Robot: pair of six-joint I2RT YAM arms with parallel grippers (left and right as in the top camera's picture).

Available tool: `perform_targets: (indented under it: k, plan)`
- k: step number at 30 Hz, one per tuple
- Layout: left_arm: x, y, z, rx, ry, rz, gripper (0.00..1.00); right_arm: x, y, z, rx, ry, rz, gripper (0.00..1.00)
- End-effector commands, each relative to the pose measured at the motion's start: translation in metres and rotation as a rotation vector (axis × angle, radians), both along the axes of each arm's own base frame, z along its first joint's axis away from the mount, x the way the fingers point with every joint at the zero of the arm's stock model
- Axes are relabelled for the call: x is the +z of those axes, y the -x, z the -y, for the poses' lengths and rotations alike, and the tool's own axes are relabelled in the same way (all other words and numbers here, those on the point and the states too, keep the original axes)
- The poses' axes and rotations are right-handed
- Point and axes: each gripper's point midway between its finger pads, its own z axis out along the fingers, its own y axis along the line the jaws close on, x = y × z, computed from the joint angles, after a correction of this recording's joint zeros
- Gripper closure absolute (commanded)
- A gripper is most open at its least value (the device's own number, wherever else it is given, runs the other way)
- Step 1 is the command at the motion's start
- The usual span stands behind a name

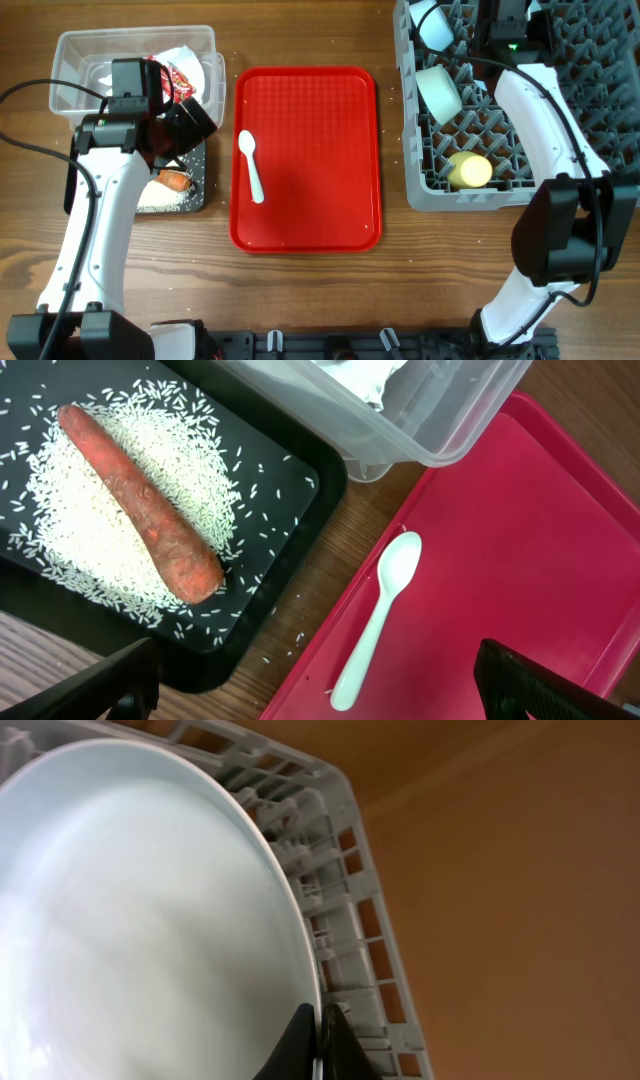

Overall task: Sort waste into correct bins and load items into the dishwasher rack
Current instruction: 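Carry the light-blue plate right and stand it in the rack, then move right gripper to the white spoon on the red tray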

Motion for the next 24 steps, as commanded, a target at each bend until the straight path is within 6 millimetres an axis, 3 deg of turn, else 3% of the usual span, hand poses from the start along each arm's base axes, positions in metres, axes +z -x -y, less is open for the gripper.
perform_targets:
  k: [1,2,5,8,12,14,16,18,21,24]
  plan:
    - [0.001,-0.002,-0.001,-0.016,-0.02,0.004,0.0,-0.016,-0.007,-0.008,0.013,-0.086,0.028,0.36]
    - [0.001,-0.002,-0.001,-0.015,-0.02,0.004,0.0,-0.016,-0.007,-0.009,0.001,-0.111,0.052,0.0]
    - [0.001,-0.002,-0.001,-0.015,-0.02,0.004,0.0,-0.012,-0.007,-0.01,-0.038,-0.164,0.122,0.0]
    - [0.001,-0.002,-0.001,-0.016,-0.02,0.004,0.0,0.006,-0.004,-0.032,0.012,-0.274,0.187,0.0]
    - [0.003,-0.006,-0.001,-0.015,-0.02,0.018,0.0,0.05,0.012,-0.112,0.319,-0.718,0.227,0.0]
    - [0.004,-0.008,-0.002,-0.013,-0.024,0.027,0.0,0.065,0.028,-0.161,0.506,-0.942,0.177,0.0]
    - [0.004,-0.008,-0.003,-0.019,-0.032,0.027,0.0,0.068,0.045,-0.206,0.646,-1.142,0.092,0.0]
    - [0.004,-0.008,-0.007,0.007,-0.021,0.028,0.0,0.053,0.057,-0.241,0.705,-1.223,-0.011,0.0]
    - [0.005,-0.006,-0.028,0.122,0.004,0.032,0.0,0.013,0.074,-0.307,0.749,-1.251,-0.182,0.0]
    - [0.004,0.001,-0.059,0.235,0.015,0.026,0.0,-0.039,0.091,-0.368,0.776,-1.156,-0.323,0.0]
